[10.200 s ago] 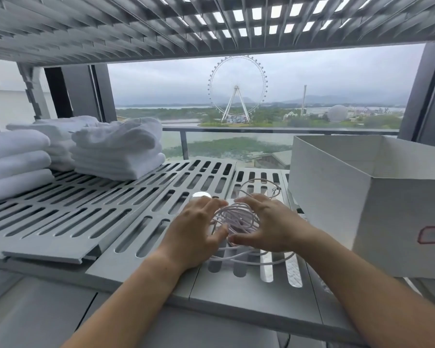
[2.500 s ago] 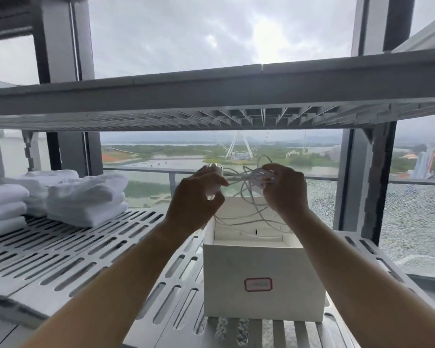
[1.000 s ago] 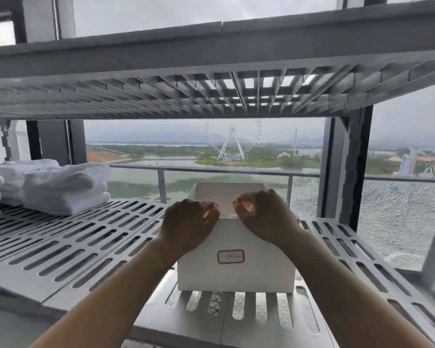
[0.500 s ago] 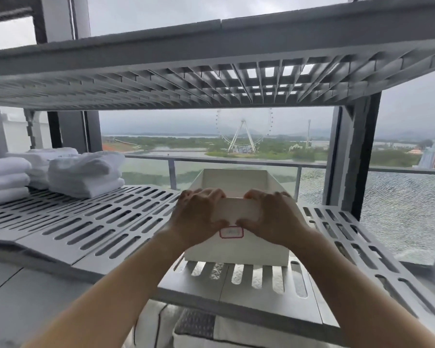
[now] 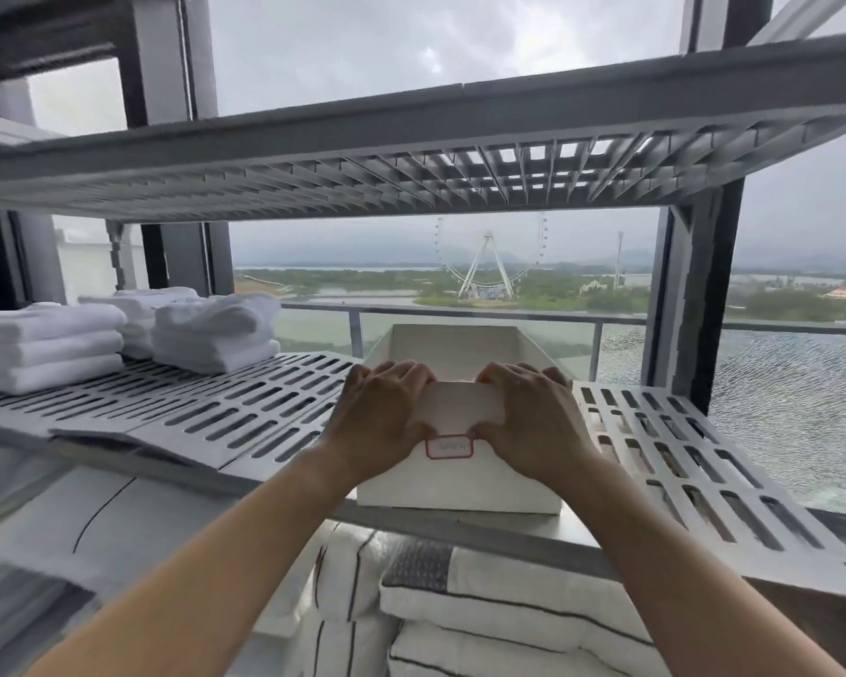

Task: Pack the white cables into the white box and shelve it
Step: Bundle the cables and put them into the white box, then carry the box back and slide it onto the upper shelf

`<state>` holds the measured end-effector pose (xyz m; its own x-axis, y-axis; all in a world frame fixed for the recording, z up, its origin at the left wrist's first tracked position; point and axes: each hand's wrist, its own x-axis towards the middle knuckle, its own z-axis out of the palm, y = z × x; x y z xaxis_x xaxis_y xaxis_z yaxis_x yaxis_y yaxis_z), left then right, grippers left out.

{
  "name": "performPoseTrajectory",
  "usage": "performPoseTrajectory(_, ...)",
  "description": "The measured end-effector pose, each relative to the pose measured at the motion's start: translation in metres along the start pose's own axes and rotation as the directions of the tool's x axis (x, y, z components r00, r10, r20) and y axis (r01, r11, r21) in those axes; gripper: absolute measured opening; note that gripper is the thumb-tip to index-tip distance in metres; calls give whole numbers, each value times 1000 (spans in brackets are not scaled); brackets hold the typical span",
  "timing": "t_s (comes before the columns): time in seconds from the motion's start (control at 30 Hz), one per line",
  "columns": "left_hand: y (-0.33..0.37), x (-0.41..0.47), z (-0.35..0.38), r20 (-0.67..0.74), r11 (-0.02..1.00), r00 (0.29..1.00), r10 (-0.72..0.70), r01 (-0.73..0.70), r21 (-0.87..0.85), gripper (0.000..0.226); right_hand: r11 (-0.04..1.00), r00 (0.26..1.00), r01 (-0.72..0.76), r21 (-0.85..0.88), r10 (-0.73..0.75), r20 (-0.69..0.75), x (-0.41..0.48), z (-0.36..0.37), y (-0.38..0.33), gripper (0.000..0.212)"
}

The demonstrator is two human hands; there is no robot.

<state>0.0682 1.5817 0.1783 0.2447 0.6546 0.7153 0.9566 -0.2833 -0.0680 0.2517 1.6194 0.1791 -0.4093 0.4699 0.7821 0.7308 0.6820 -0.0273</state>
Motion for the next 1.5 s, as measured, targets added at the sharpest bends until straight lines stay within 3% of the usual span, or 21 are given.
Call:
performPoseTrajectory(0.27, -23, -80, -80, -37, 997, 999, -35, 37, 69, 39, 993, 993, 102, 58, -98, -70, -17, -19, -98, 39)
performPoseTrajectory(0.5, -59, -186, -172, -37, 967, 986, -165, 169, 191, 38, 949, 974, 225, 218, -211, -89, -29, -17, -225, 40)
performPoseTrajectory(0.83, -101, -359, -317, -114, 785, 900, -420, 423, 453, 35, 764, 916, 396, 510, -370, -158, -56, -5, -439, 38)
performPoseTrajectory(1.1, -108, -492, -429, -268, 495, 785, -559, 575, 652, 35, 493, 830, 514, 702, -492, -262, -81, 1, -615, 37)
performPoseTrajectory(1.33, -104, -584, -513, -421, 129, 635, -647, 636, 761, 41, 132, 705, 586, 799, -568, -424, -99, 0, -765, 39)
performPoseTrajectory(1.5, -97, -625, -563, -514, -102, 558, -652, 606, 789, 43, -106, 637, 598, 795, -540, -551, -108, -11, -854, 39)
